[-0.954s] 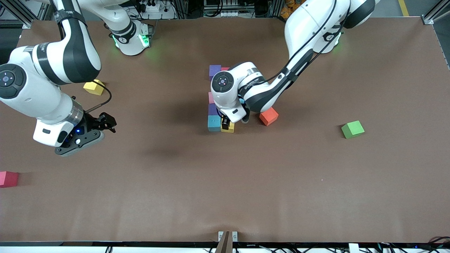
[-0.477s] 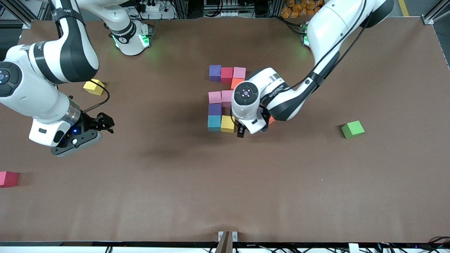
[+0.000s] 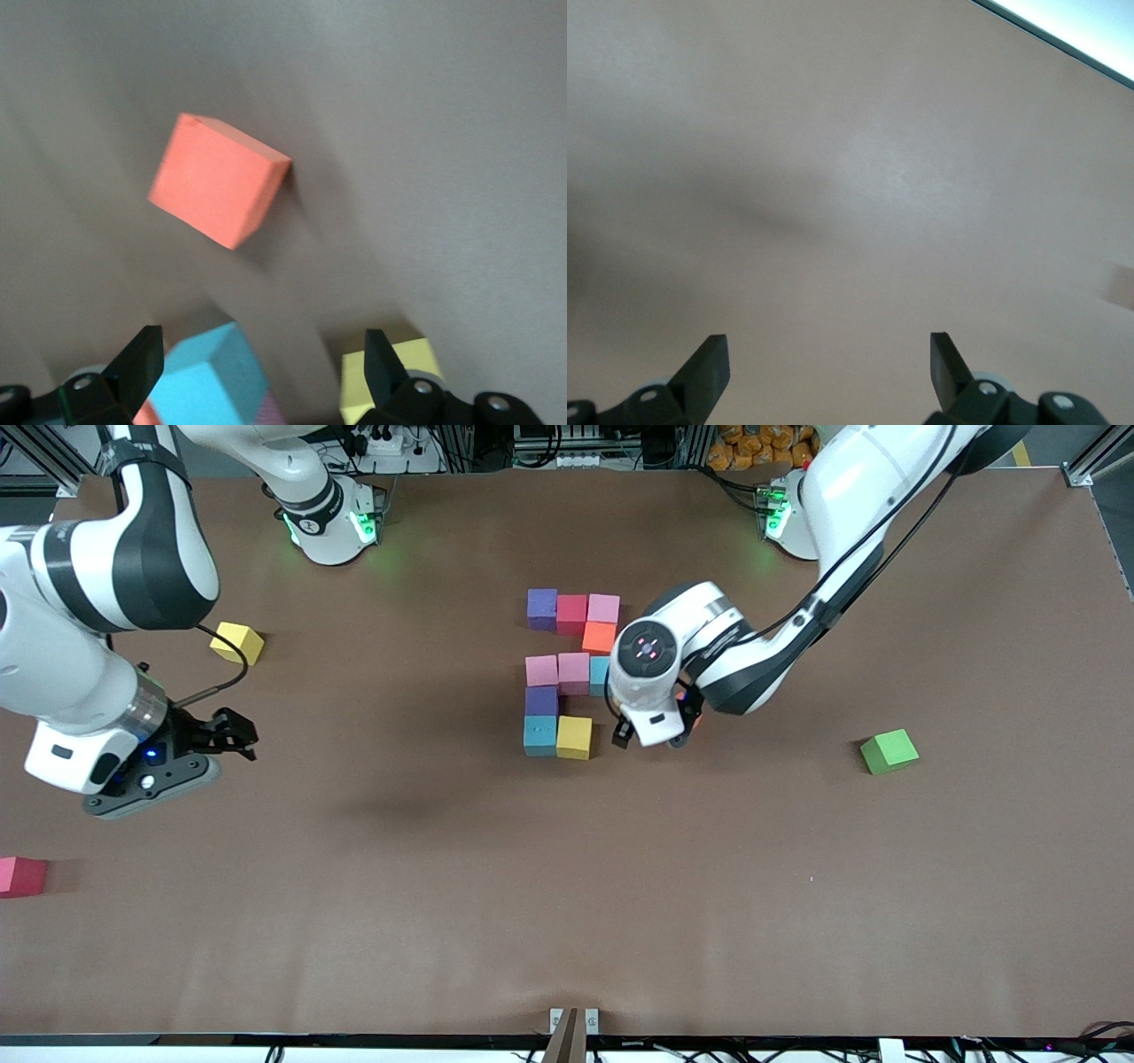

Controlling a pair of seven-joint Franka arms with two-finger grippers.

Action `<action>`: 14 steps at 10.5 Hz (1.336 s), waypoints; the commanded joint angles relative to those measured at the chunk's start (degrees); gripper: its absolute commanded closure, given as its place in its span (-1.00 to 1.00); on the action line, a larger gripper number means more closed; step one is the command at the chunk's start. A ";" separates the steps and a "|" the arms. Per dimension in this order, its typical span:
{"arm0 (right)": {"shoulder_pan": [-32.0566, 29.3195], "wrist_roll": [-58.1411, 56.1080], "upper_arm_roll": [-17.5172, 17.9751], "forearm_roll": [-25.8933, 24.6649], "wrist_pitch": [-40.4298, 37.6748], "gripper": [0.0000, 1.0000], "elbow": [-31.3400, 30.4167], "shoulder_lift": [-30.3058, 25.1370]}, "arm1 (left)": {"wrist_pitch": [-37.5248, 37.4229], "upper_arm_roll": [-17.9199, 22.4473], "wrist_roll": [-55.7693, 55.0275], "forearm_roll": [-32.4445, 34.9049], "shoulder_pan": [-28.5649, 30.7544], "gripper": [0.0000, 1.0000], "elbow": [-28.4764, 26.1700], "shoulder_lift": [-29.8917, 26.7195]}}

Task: Form number 2 with 11 blocks
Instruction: 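Grasp the orange cube beside the figure with the left gripper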

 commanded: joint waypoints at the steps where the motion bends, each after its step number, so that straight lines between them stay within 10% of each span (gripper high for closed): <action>1: -0.90 1.84 0.96 -1.79 -1.75 -1.00 0.84 -2.62 | 2.52 -5.35 4.74 2.60 8.65 -1.00 -9.39 -4.81; 11: -1.14 9.22 2.63 -1.61 -7.37 -1.00 -2.84 -10.00 | 18.06 -9.66 5.11 16.83 19.30 -1.00 -23.81 -4.72; 14: -8.89 14.65 10.43 -0.12 -7.63 -1.00 -6.97 -14.75 | 21.06 -9.66 5.11 18.51 19.74 -1.00 -24.34 -4.37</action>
